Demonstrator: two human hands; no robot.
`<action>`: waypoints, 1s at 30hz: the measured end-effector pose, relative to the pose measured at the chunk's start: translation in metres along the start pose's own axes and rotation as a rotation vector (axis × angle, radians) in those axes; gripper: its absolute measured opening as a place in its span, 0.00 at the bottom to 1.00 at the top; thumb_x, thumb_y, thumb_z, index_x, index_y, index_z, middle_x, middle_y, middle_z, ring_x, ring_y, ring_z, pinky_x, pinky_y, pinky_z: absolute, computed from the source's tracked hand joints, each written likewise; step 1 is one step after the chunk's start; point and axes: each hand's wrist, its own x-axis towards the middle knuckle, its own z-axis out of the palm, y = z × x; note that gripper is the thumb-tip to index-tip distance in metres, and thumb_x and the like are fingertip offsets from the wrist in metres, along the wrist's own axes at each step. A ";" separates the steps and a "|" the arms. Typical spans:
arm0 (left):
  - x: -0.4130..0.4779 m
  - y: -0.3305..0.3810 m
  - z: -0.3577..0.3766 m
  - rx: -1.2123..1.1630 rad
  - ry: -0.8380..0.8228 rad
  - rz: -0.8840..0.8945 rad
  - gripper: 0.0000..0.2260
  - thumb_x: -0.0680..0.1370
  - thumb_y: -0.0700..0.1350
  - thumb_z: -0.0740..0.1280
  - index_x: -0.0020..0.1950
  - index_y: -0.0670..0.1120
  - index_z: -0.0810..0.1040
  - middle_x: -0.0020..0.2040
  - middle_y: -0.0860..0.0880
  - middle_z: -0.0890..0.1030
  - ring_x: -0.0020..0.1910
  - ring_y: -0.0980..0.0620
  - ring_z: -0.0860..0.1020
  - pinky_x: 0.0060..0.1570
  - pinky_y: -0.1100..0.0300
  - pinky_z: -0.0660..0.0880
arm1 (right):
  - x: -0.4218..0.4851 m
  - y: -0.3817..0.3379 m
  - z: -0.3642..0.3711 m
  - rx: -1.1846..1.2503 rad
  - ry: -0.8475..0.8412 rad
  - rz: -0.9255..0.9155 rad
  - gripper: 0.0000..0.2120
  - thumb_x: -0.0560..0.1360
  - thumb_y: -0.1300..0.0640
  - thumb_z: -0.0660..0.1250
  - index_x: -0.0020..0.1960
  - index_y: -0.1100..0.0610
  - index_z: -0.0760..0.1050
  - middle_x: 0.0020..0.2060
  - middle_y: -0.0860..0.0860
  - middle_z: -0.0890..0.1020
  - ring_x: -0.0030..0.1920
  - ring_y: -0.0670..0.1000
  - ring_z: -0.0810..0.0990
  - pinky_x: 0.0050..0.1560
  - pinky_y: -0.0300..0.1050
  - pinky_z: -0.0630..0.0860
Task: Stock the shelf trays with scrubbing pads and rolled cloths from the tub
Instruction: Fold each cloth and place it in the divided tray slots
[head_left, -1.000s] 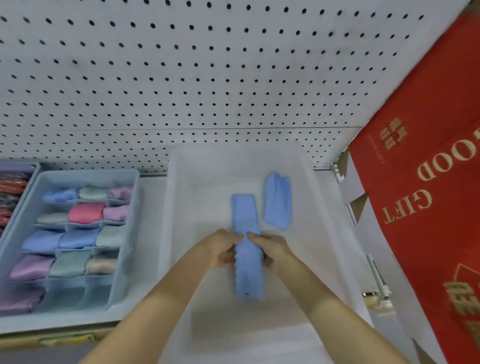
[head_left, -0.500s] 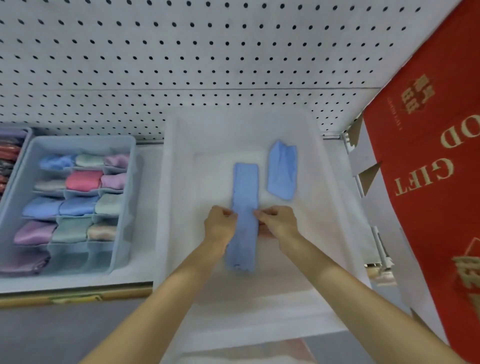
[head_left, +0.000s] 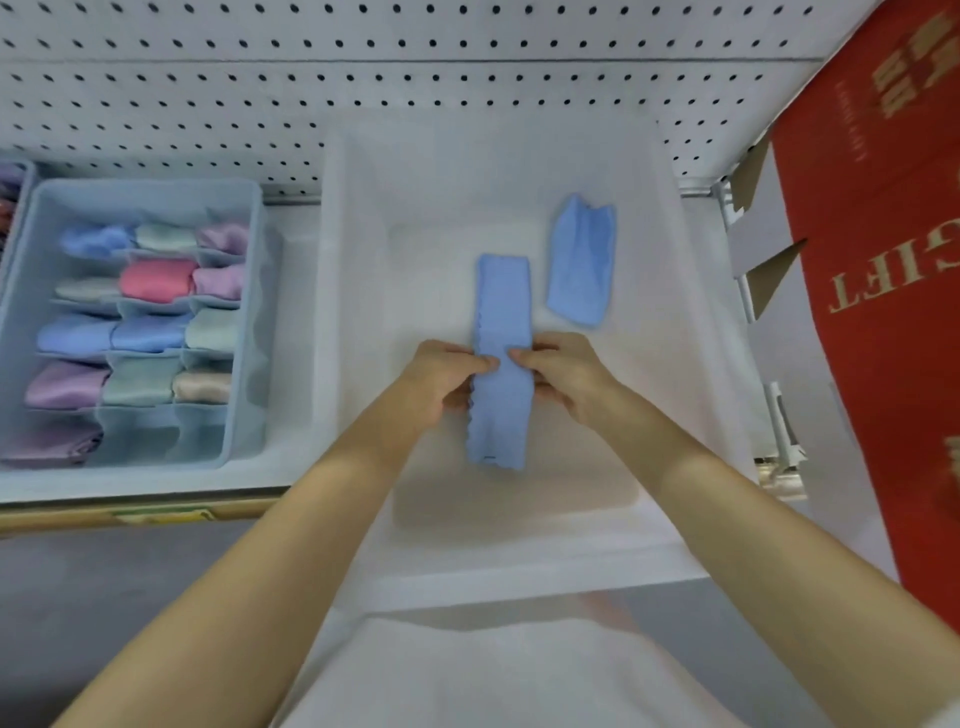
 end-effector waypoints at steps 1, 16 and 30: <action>-0.001 0.003 -0.001 -0.027 -0.032 -0.013 0.11 0.76 0.38 0.69 0.55 0.34 0.77 0.49 0.37 0.80 0.37 0.46 0.79 0.35 0.58 0.78 | -0.002 0.000 0.001 0.023 -0.006 -0.004 0.09 0.75 0.66 0.66 0.54 0.66 0.77 0.50 0.60 0.81 0.41 0.52 0.81 0.43 0.43 0.80; -0.095 0.085 -0.029 -0.051 -0.418 0.596 0.12 0.80 0.37 0.61 0.62 0.38 0.77 0.44 0.47 0.83 0.35 0.56 0.80 0.34 0.66 0.75 | -0.097 -0.104 -0.010 0.097 -0.259 -0.544 0.11 0.79 0.65 0.60 0.56 0.60 0.79 0.49 0.54 0.84 0.50 0.52 0.82 0.51 0.44 0.79; -0.211 0.120 -0.087 0.047 -0.242 1.248 0.10 0.75 0.44 0.65 0.55 0.45 0.72 0.46 0.48 0.80 0.45 0.51 0.79 0.46 0.58 0.75 | -0.210 -0.176 0.051 -0.480 0.011 -1.348 0.12 0.73 0.66 0.64 0.47 0.50 0.79 0.44 0.54 0.76 0.45 0.45 0.74 0.46 0.37 0.71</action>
